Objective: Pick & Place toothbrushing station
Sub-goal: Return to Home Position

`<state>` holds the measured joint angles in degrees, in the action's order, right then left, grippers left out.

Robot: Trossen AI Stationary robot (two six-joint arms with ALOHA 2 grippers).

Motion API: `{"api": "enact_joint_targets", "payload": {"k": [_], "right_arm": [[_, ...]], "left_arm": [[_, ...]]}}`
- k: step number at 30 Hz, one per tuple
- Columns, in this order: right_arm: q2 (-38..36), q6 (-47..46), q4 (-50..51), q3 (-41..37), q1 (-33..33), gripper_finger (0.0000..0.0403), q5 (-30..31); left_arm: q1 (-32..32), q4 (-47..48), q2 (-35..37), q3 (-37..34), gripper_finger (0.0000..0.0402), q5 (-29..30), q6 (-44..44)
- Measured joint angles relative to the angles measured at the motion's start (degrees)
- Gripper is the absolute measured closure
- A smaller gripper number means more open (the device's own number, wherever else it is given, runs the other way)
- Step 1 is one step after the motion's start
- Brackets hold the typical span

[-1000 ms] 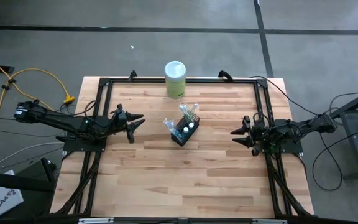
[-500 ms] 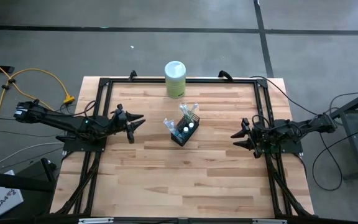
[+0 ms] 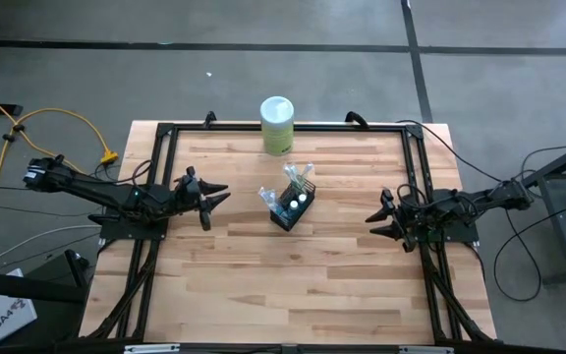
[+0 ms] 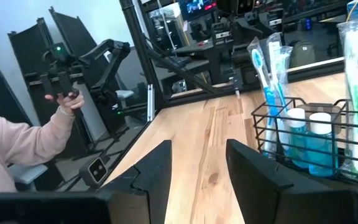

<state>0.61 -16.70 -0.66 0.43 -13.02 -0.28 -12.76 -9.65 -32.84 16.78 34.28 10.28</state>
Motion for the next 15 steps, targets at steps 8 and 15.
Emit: {"api": "enact_joint_targets", "payload": {"k": [8,15], "right_arm": [[0.98,0.01,-0.01,-0.02,0.00,0.0258,0.01],[0.98,0.01,-0.02,-0.02,0.00,0.0258,0.03]], "left_arm": [[-0.28,-0.06,0.04,0.00,0.0299,-0.69,-1.66],[-0.28,-0.33,1.46,-0.02,0.0299,-7.47,-1.90]]}}
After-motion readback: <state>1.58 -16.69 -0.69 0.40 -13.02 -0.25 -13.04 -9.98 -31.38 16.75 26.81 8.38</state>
